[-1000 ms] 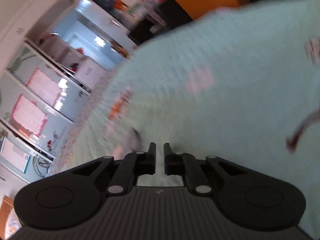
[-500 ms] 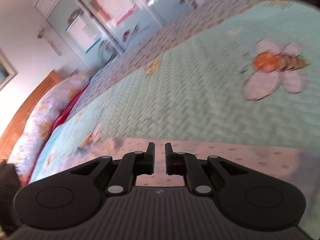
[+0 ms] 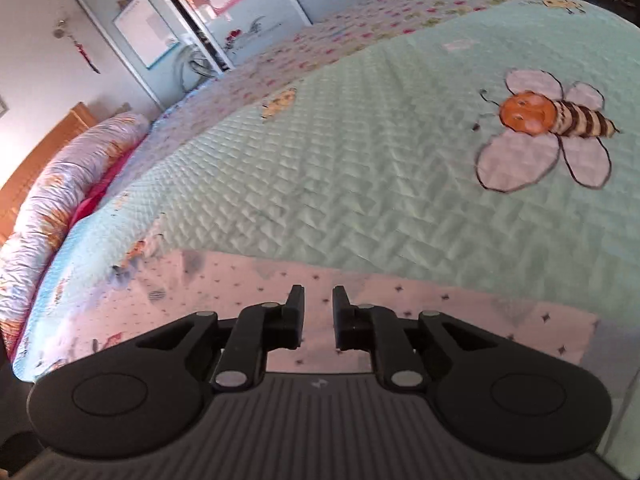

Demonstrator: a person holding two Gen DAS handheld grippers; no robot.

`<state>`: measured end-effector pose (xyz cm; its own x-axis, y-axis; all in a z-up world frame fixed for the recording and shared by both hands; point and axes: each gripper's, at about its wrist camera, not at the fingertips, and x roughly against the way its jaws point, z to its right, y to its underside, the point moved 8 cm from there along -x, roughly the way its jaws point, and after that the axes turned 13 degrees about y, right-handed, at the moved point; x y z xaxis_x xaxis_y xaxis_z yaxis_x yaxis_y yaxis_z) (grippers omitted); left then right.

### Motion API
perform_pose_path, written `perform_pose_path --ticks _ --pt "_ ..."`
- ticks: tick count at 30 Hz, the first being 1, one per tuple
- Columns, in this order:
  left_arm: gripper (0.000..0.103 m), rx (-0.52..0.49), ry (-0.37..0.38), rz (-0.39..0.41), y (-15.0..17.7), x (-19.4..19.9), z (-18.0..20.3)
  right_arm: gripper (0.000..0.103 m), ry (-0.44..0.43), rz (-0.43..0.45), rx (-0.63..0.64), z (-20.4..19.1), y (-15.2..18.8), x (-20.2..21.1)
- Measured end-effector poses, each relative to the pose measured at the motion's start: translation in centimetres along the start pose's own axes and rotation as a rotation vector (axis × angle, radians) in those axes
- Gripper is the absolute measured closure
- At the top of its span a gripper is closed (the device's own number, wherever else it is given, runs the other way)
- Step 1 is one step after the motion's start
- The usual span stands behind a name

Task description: Fold clothes

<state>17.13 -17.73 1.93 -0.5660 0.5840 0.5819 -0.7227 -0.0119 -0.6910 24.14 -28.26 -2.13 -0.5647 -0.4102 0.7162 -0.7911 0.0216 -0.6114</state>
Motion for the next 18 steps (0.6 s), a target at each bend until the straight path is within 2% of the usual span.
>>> perform_pose_path --ticks 2,4,6,7,9,10,13,15,16,17,18 --pt "0.062 0.016 0.014 -0.006 -0.8 -1.7 0.0 0.081 -0.037 -0.052 -0.049 0.8 0.1 -0.6" --pt "0.062 0.044 0.016 -0.056 -0.8 -4.1 -0.3 0.082 -0.016 -0.109 -0.108 2.6 0.4 -2.4" --pt "0.063 0.08 0.022 -0.15 0.7 -6.0 -0.6 0.099 0.025 -0.101 -0.148 4.2 0.5 -3.1" --pt "0.062 0.065 0.018 -0.135 0.9 -5.7 -0.2 0.103 0.044 -0.082 -0.167 5.0 0.4 -3.0" --pt "0.062 0.075 0.032 -0.131 1.3 -5.0 0.1 0.103 0.085 -0.025 -0.177 5.9 -0.2 -2.2" --pt "0.062 0.087 0.043 -0.131 1.5 -4.7 0.0 0.098 0.083 -0.008 -0.18 5.9 -0.3 -1.7" --pt "0.062 0.119 0.063 -0.126 1.8 -4.6 -0.6 0.096 0.028 0.024 -0.123 4.1 0.0 0.2" --pt "0.062 0.128 0.052 -0.132 1.7 -4.7 -0.4 0.096 -0.013 -0.029 -0.082 3.0 1.1 0.4" --pt "0.062 0.115 0.04 -0.138 1.8 -4.8 -0.1 0.095 0.025 -0.054 -0.063 3.3 1.4 0.0" --pt "0.062 0.093 0.024 -0.145 1.8 -4.9 0.2 0.103 0.104 -0.073 -0.051 4.6 1.7 -0.9" --pt "0.062 0.068 0.009 -0.151 1.9 -4.8 0.5 0.103 0.095 -0.061 -0.12 5.8 1.4 -1.0"
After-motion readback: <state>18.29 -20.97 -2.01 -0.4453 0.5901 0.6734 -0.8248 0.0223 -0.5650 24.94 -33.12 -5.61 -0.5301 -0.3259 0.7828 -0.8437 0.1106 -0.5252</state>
